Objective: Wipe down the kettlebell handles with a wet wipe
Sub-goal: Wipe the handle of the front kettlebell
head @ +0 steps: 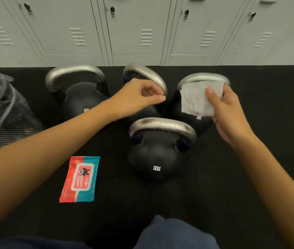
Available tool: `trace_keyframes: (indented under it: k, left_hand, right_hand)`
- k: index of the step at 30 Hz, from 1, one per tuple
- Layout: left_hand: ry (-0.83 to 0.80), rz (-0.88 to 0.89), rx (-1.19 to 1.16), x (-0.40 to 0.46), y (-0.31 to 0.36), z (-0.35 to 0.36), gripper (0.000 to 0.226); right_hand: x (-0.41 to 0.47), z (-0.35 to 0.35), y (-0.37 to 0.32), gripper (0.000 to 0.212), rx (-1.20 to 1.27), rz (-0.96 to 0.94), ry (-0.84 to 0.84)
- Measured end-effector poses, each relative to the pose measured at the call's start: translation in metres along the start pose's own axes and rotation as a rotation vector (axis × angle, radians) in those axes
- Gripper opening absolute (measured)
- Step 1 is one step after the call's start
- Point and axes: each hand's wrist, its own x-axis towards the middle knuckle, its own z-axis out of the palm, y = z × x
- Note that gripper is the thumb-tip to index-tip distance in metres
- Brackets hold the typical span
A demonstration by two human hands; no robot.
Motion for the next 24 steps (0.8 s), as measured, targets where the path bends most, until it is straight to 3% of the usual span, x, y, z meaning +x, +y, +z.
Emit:
trace_keyframes:
  k: [5,8,13,16,19,24]
  left_hand:
    - [-0.095,-0.104,0.123,-0.032,-0.048,0.001,0.072]
    - [-0.132,-0.179,0.183,-0.053,-0.073,0.014,0.084]
    - [-0.01,-0.134,0.14,-0.066,-0.091,0.032,0.064]
    - [0.072,-0.151,0.102,-0.066,-0.095,0.034,0.053]
    - [0.068,-0.138,0.122,-0.065,-0.097,0.033,0.045]
    - [0.024,-0.119,0.159,-0.065,-0.1,0.028,0.046]
  right_hand:
    - [-0.018,-0.017,0.055,0.014,-0.015,0.071,0.112]
    - [-0.032,-0.011,0.086,0.01,-0.012,0.09,0.122]
    - [-0.05,0.007,0.117,0.019,0.04,0.056,0.145]
    - [-0.064,0.018,0.12,0.037,0.186,0.126,0.118]
    - [-0.074,0.027,0.12,0.061,0.279,0.216,0.121]
    - [-0.052,0.036,0.108,0.061,0.234,0.228,0.203]
